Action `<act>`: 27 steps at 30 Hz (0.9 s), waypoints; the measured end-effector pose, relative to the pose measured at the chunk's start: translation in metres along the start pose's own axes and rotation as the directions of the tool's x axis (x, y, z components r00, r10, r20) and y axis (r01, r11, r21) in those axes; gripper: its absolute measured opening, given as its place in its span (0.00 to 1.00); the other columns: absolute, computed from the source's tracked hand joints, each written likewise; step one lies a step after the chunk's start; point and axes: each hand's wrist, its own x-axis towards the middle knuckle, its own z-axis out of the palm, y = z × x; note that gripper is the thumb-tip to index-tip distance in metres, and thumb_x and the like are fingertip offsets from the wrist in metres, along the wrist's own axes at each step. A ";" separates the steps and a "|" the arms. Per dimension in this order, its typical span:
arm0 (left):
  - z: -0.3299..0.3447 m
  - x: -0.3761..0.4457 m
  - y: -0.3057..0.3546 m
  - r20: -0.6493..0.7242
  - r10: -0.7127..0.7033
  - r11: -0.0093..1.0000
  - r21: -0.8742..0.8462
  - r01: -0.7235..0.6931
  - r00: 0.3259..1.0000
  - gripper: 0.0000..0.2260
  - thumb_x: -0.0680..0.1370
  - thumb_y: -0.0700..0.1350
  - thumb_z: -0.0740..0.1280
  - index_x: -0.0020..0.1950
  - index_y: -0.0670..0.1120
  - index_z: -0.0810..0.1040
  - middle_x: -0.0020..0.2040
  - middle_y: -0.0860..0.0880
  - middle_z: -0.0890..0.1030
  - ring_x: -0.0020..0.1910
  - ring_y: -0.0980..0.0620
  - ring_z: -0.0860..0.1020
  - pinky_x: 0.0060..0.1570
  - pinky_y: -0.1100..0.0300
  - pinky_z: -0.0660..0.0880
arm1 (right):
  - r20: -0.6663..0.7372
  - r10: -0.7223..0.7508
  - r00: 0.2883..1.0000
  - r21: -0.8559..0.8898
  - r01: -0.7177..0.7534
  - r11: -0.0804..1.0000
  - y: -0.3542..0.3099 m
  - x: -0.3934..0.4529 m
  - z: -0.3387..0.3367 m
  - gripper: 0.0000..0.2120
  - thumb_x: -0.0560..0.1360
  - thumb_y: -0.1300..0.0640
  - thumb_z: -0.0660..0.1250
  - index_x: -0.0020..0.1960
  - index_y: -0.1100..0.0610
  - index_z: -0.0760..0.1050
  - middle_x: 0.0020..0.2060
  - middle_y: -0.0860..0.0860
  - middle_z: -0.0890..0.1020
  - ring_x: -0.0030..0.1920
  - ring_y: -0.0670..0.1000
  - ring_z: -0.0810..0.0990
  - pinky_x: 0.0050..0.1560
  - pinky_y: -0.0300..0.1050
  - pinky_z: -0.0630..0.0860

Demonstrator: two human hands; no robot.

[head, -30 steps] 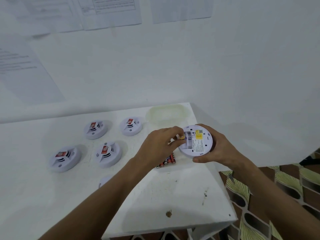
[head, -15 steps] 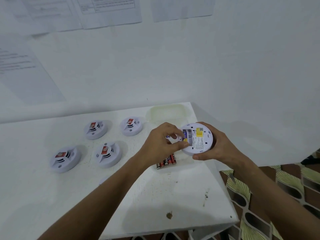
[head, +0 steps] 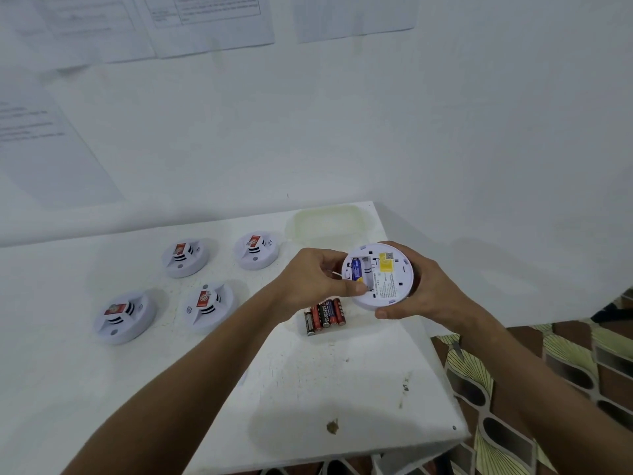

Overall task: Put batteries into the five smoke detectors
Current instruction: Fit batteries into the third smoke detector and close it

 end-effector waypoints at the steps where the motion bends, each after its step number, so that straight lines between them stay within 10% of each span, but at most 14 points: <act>1: 0.000 0.001 -0.001 -0.021 -0.009 1.000 -0.017 0.009 1.000 0.17 0.69 0.40 0.78 0.57 0.46 0.83 0.49 0.49 0.86 0.52 0.45 0.83 0.55 0.47 0.79 | 0.002 -0.001 1.000 -0.008 0.001 1.000 -0.001 0.000 -0.001 0.41 0.57 0.67 0.84 0.66 0.47 0.73 0.57 0.46 0.82 0.59 0.50 0.80 0.53 0.41 0.80; 10: -0.001 0.008 -0.004 -0.009 -0.129 0.982 -0.140 0.126 0.992 0.16 0.80 0.53 0.65 0.57 0.41 0.81 0.51 0.42 0.84 0.44 0.47 0.83 0.45 0.56 0.80 | -0.037 0.027 0.999 -0.042 -0.029 0.999 -0.002 -0.009 -0.006 0.40 0.56 0.62 0.83 0.64 0.45 0.74 0.57 0.43 0.82 0.59 0.48 0.80 0.52 0.37 0.79; 13: -0.002 0.014 -0.020 -0.142 -0.119 0.946 0.283 0.156 0.983 0.12 0.80 0.51 0.65 0.52 0.43 0.81 0.47 0.44 0.82 0.35 0.51 0.81 0.36 0.60 0.77 | -0.050 0.050 0.997 -0.032 -0.051 0.998 0.002 -0.020 -0.012 0.40 0.57 0.65 0.83 0.65 0.46 0.74 0.57 0.44 0.82 0.59 0.47 0.80 0.52 0.37 0.79; 16: 0.003 0.019 -0.035 -0.093 -0.079 0.642 0.757 0.122 0.993 0.16 0.77 0.53 0.69 0.63 0.49 0.79 0.53 0.48 0.82 0.50 0.52 0.79 0.50 0.58 0.77 | -0.058 0.067 0.996 -0.058 -0.070 0.996 0.005 -0.030 -0.017 0.40 0.57 0.63 0.83 0.65 0.46 0.73 0.57 0.44 0.82 0.59 0.47 0.80 0.53 0.37 0.79; 22: 0.017 0.031 -0.042 -0.116 -0.170 0.418 0.891 0.178 0.979 0.22 0.75 0.58 0.70 0.65 0.49 0.77 0.62 0.49 0.78 0.59 0.48 0.77 0.55 0.54 0.74 | -0.081 0.081 0.993 -0.059 -0.086 0.995 0.011 -0.040 -0.023 0.41 0.58 0.65 0.84 0.67 0.47 0.73 0.58 0.45 0.82 0.60 0.49 0.80 0.57 0.42 0.80; 27: 0.025 0.031 -0.046 -0.116 -0.217 0.441 0.874 0.203 0.969 0.18 0.73 0.59 0.71 0.54 0.47 0.79 0.48 0.51 0.80 0.47 0.51 0.78 0.44 0.57 0.74 | -0.102 0.089 0.991 -0.059 -0.095 0.994 0.012 -0.045 -0.027 0.41 0.58 0.60 0.83 0.67 0.47 0.72 0.59 0.45 0.82 0.61 0.50 0.79 0.57 0.42 0.80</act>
